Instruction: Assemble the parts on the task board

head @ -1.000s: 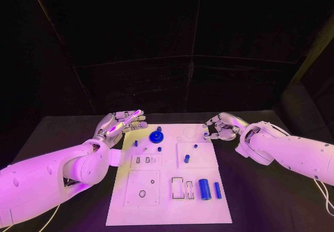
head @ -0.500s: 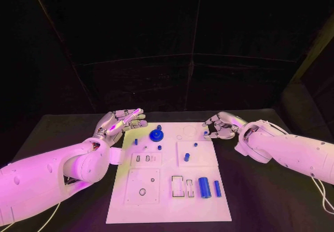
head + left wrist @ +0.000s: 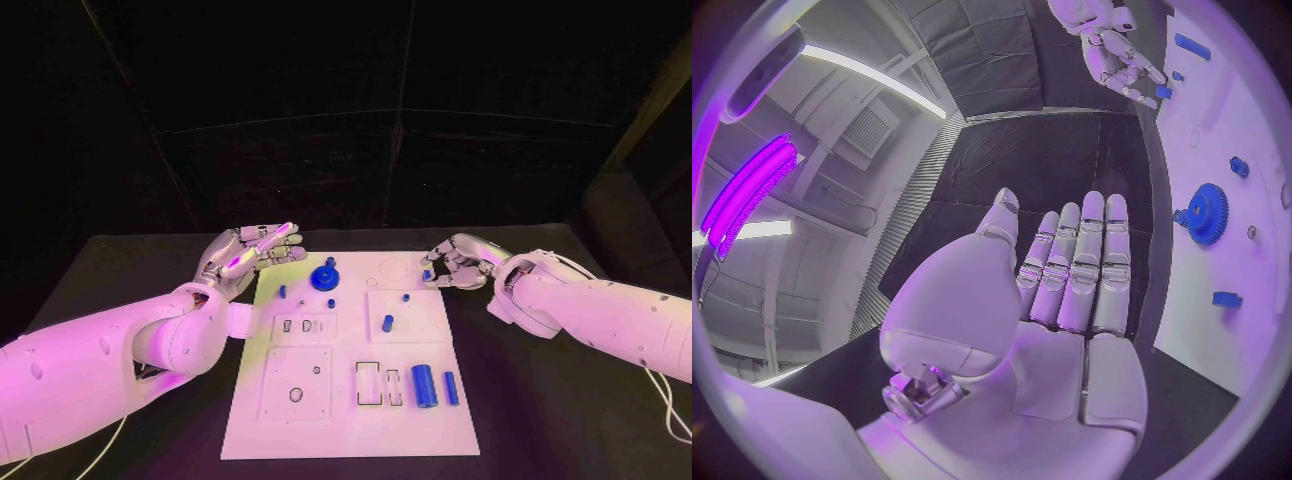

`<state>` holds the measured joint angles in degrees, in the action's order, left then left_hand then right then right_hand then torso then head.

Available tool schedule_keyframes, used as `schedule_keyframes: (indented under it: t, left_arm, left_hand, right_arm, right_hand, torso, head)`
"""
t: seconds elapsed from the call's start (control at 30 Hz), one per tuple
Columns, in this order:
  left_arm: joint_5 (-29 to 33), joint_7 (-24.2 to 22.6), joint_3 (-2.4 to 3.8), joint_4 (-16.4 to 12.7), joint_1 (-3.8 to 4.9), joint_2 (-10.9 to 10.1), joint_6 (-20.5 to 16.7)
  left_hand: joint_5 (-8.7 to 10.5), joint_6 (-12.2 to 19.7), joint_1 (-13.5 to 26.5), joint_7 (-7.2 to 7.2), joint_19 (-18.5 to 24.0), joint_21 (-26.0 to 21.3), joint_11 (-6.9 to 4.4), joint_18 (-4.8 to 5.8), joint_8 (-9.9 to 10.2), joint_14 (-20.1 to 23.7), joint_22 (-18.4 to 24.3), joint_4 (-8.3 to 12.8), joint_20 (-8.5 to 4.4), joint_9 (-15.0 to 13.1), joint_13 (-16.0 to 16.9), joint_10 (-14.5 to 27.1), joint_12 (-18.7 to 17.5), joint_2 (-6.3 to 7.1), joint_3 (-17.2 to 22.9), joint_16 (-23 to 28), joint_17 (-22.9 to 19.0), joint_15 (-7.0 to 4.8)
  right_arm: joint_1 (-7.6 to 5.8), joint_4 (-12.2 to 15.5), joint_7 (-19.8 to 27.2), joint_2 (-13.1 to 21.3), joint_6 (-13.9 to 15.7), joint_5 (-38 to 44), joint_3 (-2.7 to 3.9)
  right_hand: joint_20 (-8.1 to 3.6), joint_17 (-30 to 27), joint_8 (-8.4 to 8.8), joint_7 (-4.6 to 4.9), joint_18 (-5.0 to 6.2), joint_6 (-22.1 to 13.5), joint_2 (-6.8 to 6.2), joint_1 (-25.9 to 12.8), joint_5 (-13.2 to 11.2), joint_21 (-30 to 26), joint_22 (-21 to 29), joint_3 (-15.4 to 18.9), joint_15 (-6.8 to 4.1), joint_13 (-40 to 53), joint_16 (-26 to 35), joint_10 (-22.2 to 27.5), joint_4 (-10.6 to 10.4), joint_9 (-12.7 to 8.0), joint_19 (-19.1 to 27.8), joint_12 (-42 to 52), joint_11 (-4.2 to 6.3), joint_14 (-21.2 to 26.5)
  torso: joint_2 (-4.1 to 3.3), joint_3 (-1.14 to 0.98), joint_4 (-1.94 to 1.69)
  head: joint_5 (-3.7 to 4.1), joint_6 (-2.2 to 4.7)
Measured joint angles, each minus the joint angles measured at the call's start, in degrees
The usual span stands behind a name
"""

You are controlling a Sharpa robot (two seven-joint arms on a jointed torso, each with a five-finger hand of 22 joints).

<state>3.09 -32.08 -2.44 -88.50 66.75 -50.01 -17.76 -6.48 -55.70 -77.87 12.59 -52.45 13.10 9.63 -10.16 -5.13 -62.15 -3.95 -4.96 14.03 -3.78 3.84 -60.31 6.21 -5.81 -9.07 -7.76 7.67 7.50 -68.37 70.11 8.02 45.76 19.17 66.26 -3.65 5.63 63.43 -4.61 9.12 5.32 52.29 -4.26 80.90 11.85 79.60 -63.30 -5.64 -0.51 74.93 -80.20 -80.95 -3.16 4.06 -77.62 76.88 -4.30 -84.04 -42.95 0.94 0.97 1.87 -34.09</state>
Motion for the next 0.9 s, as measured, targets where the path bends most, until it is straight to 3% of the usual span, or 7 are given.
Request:
schedule_keyframes:
  t: [0.6, 0.9]
  left_arm:
    - [0.0, 0.0, 0.0, 0.0, -0.01, -0.05, 0.0]
    - [0.01, 0.04, 0.0, -0.07, -0.01, -0.15, 0.02]
  left_hand:
    - [0.0, 0.0, 0.0, 0.0, 0.0, 0.0, 0.0, 0.0, 0.0, 0.0, 0.0, 0.16, 0.0, 0.0, 0.0, 0.0, 0.0, 0.0, 0.16, 0.0, -0.05, 0.0]
    - [0.0, 0.0, 0.0, 0.0, 0.0, 0.0, 0.0, 0.0, 0.0, 0.0, -0.01, 0.15, 0.0, 0.0, 0.0, 0.0, -0.04, 0.0, 0.16, 0.0, -0.05, 0.0]
  right_arm:
    - [0.19, -0.74, -0.61, -0.76, -0.01, 1.4, 0.01]
    - [0.4, -1.1, -0.94, -1.08, -0.03, 1.66, 0.01]
  right_hand:
    - [0.0, 0.04, -1.54, -0.56, -0.01, 3.19, 1.62, -0.41, -0.2, 0.0, -0.19, -0.34, 0.0, 0.01, 0.0, -0.43, 0.66, 0.31, 0.0, 0.5, 0.43, 0.0]
    - [0.0, 0.08, -1.82, -0.8, 0.0, 3.92, 1.66, -0.45, -0.2, 0.0, -0.18, -0.34, -0.22, 0.01, 0.0, -0.64, 0.66, 0.36, 0.0, 0.5, 0.63, 0.22]
  torso:
    - [0.01, -0.02, 0.01]
    - [0.01, -0.05, 0.01]
  head:
    - [-0.13, -0.31]
    - [-0.29, -0.57]
